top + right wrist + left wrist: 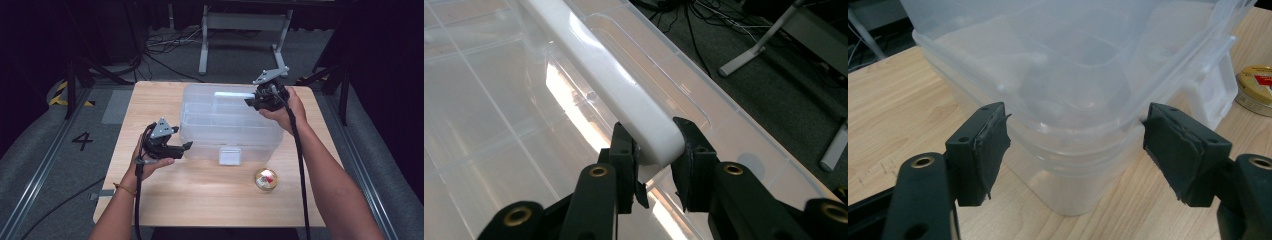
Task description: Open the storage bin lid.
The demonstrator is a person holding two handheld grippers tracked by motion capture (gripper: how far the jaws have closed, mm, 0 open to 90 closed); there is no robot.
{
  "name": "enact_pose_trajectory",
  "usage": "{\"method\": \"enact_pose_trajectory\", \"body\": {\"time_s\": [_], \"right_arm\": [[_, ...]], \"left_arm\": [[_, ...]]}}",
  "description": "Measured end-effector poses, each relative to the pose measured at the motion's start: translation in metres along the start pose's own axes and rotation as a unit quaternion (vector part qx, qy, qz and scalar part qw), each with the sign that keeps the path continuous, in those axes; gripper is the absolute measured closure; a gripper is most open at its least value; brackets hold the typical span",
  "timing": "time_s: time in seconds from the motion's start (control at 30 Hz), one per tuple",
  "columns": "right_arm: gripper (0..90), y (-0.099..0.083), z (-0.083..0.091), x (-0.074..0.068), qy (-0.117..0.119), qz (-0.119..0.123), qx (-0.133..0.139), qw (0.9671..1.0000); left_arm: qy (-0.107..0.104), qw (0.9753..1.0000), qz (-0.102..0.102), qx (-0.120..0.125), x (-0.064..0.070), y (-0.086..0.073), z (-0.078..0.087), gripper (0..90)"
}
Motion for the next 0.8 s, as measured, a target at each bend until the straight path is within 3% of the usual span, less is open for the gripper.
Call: {"method": "enact_pose_trajectory", "body": {"time_s": [0.33, 0.37, 0.47, 0.8], "right_arm": [[72.2, 0.015, 0.003, 0.015, 0.011, -0.027, -0.015, 0.9995], [72.1, 0.015, 0.003, 0.016, 0.011, -0.027, -0.015, 0.9995], [72.1, 0.016, 0.003, 0.016, 0.012, -0.026, -0.017, 0.9994], [72.3, 0.01, 0.005, 0.013, 0.012, -0.023, -0.012, 0.9996]], "left_arm": [[-0.006, 0.9998, 0.012, 0.012, -0.008, 0.0, 0.008, 45.8], [-0.013, 0.9997, 0.017, 0.01, -0.008, -0.001, 0.007, 51.2], [-0.027, 0.9996, 0.005, 0.011, -0.006, -0.001, 0.004, 66.6], [-0.012, 0.9999, 0.003, 0.005, -0.005, -0.002, 0.0, 83.2]]}}
Point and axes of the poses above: each handheld gripper's, and its own axes: z roughly backward along the jaws, y roughly out of its top, x roughly to its right, the point moved 1 cm from there along -z, roughly forward along the jaws, and after that the axes turned 2 degrees about y, right-handed, at the moved point
